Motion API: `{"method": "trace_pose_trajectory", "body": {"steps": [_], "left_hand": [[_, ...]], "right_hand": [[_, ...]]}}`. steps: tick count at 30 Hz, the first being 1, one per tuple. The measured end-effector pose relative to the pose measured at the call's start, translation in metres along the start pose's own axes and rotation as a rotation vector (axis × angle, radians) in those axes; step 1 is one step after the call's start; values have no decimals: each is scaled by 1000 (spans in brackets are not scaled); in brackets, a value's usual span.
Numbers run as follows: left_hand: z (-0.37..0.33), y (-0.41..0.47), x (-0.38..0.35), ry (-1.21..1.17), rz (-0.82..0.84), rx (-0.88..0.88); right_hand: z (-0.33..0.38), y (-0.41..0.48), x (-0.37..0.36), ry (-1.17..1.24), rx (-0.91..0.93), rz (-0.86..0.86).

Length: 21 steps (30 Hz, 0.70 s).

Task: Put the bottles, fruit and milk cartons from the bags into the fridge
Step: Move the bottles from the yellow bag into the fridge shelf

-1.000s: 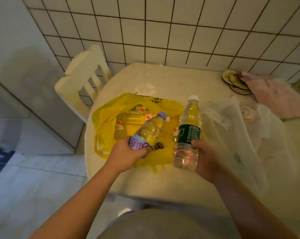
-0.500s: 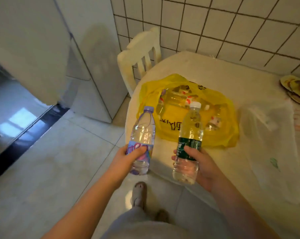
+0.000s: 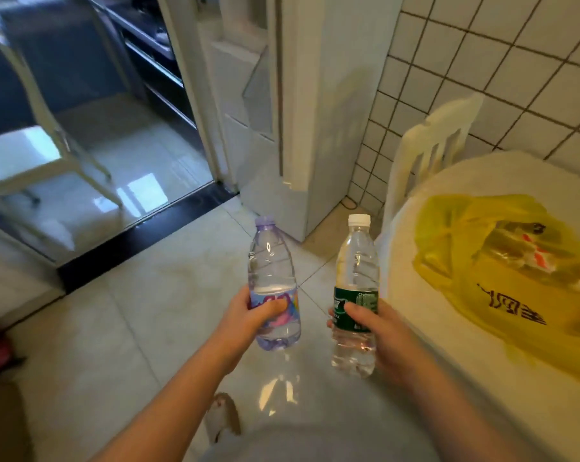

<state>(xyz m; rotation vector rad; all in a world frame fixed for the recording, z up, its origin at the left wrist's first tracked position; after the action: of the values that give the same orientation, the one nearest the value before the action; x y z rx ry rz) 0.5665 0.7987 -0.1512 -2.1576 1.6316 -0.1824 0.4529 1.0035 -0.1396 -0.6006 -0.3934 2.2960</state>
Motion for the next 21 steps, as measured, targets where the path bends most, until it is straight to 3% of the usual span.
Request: {"method": "trace_pose_trajectory", "body": {"steps": [11,21], "left_hand": [[-31,-38,231,-58,-93,-46],[-58,-18,352,-144,-276,-68]], "right_hand": [[-7,129,-217,-63,-6,49],[17,253,-321,-109,-26,150]]}}
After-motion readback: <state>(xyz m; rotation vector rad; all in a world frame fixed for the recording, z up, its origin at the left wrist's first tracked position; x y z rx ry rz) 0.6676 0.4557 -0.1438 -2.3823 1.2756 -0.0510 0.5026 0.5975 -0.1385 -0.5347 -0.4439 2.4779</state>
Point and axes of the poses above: each hand's wrist, its own y-axis towards the middle knuckle, its own x-axis out of the back of the hand, z = x × y, the point moved 5 cm from there along y, towards the middle knuckle, and after that the axes turned 12 degrees about z, right-handed, at the moved point
